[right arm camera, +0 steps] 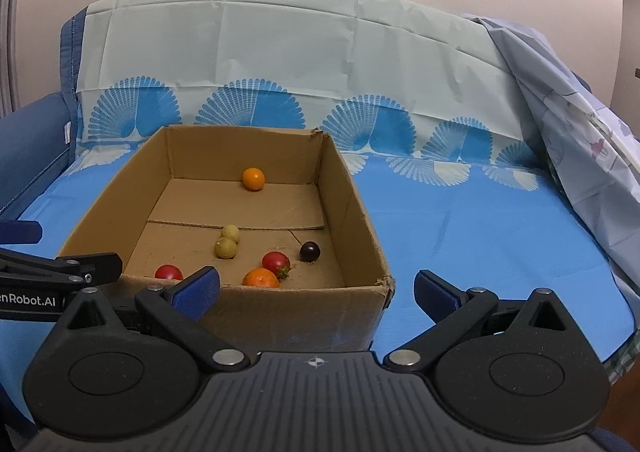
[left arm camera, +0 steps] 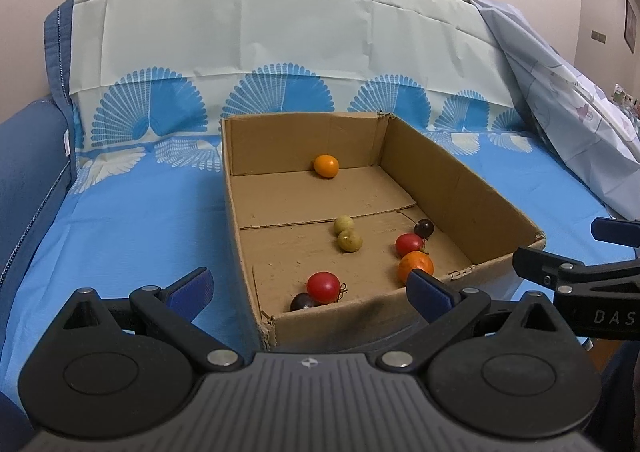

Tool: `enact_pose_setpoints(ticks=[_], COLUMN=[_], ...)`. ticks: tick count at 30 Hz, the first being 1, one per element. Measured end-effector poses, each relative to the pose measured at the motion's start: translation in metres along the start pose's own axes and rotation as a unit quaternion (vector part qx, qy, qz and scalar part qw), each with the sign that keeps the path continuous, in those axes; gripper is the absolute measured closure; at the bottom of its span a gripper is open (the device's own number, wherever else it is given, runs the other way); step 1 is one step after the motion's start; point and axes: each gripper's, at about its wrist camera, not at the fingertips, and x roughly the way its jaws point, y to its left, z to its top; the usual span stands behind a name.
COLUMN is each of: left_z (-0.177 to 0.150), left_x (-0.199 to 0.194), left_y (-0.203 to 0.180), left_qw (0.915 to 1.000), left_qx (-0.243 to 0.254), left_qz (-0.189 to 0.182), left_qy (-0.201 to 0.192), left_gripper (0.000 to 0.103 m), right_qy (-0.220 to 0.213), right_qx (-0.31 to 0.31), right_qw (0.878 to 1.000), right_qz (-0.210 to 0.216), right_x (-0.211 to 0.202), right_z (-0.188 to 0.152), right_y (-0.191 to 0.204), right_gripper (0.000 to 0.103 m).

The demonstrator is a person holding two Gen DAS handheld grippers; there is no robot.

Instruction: Organize fruits

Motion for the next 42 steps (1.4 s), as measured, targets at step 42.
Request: enact_pose_setpoints(ticks=[42], left_z=[-0.0035], left_x=[0.0087], left_y=[-0.0021], left_qw=[1.0000], left_qx=[0.006], left_qz=[-0.001], left_qy=[0.007], left_gripper=[0.000], right_qy=[0.006], right_qx=[-0.008], right_qw=[1.000], right_qz=[0.007], right_x=[0.0074], right_z=[-0.0006], right_y=[0.0014], right_gripper=[0.001])
